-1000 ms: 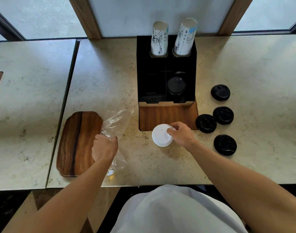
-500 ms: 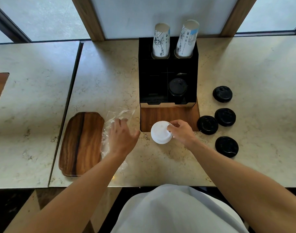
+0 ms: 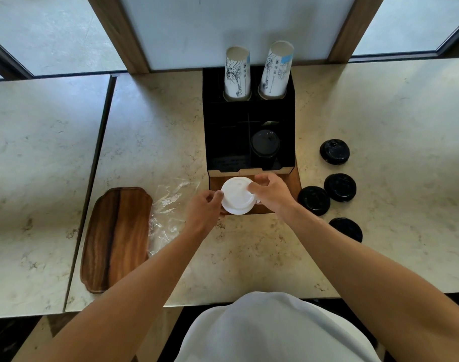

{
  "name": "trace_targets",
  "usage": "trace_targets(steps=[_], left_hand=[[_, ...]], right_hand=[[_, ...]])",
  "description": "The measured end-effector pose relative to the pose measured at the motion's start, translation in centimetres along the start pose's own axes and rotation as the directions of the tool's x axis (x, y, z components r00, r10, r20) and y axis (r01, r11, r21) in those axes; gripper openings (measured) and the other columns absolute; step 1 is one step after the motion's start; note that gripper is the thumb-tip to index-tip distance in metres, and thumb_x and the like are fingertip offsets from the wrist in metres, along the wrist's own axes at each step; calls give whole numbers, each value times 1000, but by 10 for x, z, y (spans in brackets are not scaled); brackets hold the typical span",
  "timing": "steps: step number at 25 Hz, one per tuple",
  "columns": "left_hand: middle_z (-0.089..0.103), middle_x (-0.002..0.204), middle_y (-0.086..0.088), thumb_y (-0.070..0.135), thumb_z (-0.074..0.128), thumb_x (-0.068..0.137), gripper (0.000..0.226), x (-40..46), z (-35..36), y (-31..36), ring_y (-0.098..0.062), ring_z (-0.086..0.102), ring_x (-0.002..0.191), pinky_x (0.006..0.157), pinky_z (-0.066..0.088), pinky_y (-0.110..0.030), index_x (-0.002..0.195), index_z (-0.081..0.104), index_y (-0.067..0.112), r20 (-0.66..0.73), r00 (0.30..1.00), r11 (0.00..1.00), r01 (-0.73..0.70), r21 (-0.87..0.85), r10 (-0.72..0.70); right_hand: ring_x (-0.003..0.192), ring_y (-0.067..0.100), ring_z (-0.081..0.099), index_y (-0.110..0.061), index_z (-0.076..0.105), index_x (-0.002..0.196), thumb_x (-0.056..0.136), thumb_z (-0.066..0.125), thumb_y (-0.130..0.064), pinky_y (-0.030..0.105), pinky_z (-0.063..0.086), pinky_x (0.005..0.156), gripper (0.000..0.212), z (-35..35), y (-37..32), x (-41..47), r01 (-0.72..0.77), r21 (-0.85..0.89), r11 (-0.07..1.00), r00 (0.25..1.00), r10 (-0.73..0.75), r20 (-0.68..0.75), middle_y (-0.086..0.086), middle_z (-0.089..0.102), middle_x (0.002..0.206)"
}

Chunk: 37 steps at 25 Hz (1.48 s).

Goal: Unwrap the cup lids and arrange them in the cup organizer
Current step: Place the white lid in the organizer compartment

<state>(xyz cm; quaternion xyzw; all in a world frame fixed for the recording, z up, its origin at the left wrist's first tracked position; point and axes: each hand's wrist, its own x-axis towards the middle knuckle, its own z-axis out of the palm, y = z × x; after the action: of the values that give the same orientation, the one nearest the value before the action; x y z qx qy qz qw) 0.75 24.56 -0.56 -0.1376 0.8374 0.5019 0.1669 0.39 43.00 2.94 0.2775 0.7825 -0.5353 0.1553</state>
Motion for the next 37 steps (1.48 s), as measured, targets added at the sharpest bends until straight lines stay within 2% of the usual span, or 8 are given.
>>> trace_targets(steps=[4, 10, 17, 22, 25, 30, 33, 37], left_hand=[[73, 93, 4, 42, 60, 97, 22, 19, -3, 21, -10, 75, 65, 52, 59, -23, 97, 70, 23, -30, 999, 989, 8, -146, -12], [72, 94, 3, 41, 70, 91, 18, 55, -14, 47, -8, 75, 64, 59, 62, -26, 96, 63, 25, -102, 994, 992, -56, -117, 44], [61, 80, 18, 37, 63, 92, 18, 90, -4, 65, -10, 64, 81, 72, 53, -29, 95, 70, 21, -237, 971, 999, -28, 43, 38], [52, 67, 20, 28, 64, 93, 12, 102, 5, 65, -2, 53, 64, 60, 40, -22, 87, 70, 19, -263, 964, 993, 2, 116, 29], [59, 75, 12, 27, 63, 94, 20, 103, 9, 67, -11, 56, 73, 68, 42, -25, 101, 73, 11, -276, 961, 984, 15, 179, 36], [58, 59, 0, 12, 55, 90, 23, 104, 12, 72, -17, 54, 54, 55, 47, -34, 67, 59, 11, -228, 973, 980, 21, 199, 26], [67, 81, -16, 10, 51, 89, 18, 110, 13, 72, -26, 62, 67, 45, 41, -30, 87, 65, -1, -95, 995, 965, 46, 259, -22], [63, 110, -21, 7, 51, 91, 33, 122, 13, 80, -27, 57, 83, 49, 40, -27, 122, 55, -3, 55, 994, 946, 75, 314, -97]], right_hand=[[113, 26, 61, -17, 51, 136, 94, 73, -27, 42, 59, 95, 49, 1, -17, 13, 30, 46, 999, 999, -29, -21, 7, 60, 128], [103, 21, 65, -11, 61, 118, 99, 64, -42, 26, 54, 78, 36, 5, -43, 43, 187, -60, 981, 979, -191, -73, 7, 67, 112], [105, 14, 50, -14, 58, 132, 98, 66, -33, 7, 37, 69, 40, 29, -48, 72, 199, -204, 958, 964, -230, -137, 11, 49, 137], [121, 24, 53, -14, 64, 130, 99, 64, -34, 28, 46, 95, 36, 38, -45, 83, 218, -377, 900, 918, -321, -234, 10, 56, 134], [113, 23, 60, -12, 65, 129, 99, 66, -31, 25, 47, 86, 35, 41, -48, 88, 246, -398, 884, 899, -362, -247, 10, 58, 129], [99, 22, 68, -10, 68, 124, 101, 64, -30, 24, 51, 73, 31, 48, -46, 95, 239, -470, 850, 895, -380, -232, 10, 69, 116], [86, 22, 72, -8, 72, 112, 103, 60, -28, 25, 49, 61, 25, 51, -41, 98, 185, -502, 845, 926, -321, -199, 10, 75, 100], [81, 24, 73, -6, 73, 108, 104, 59, -26, 26, 49, 60, 25, 51, -38, 100, 162, -484, 860, 943, -280, -181, 12, 75, 95]])
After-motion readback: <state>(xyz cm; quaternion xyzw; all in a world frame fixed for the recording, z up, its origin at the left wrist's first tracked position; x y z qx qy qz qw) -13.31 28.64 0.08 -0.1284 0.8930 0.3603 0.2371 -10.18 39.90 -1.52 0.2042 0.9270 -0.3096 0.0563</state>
